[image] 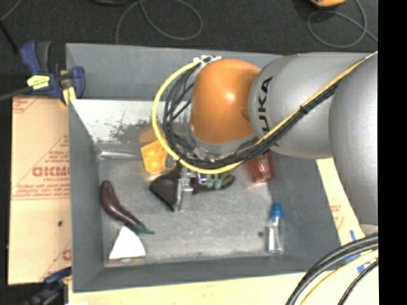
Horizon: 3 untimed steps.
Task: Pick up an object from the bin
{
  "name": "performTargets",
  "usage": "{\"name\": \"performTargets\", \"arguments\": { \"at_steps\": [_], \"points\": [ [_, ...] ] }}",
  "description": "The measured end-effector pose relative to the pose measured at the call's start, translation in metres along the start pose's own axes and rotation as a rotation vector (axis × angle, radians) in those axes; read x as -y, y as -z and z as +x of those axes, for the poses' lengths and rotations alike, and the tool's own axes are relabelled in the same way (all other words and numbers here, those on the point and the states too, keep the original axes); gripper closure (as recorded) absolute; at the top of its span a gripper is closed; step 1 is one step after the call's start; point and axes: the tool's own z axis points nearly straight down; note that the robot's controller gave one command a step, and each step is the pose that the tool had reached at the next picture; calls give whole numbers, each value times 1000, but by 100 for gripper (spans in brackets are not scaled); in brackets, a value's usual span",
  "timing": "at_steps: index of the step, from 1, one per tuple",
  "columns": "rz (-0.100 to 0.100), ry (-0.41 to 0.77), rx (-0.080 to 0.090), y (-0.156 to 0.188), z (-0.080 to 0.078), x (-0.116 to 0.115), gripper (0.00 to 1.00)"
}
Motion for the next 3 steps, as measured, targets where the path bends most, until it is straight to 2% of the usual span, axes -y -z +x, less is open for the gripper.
{"name": "performTargets", "arguments": {
  "at_steps": [1, 2, 3],
  "points": [
    [-1, -2, 8, 5, -2, 0, 0],
    [-2, -55, 8, -19, 9, 27, 0],
    [-1, -131, 9, -32, -1, 47, 0]
  ]
}}
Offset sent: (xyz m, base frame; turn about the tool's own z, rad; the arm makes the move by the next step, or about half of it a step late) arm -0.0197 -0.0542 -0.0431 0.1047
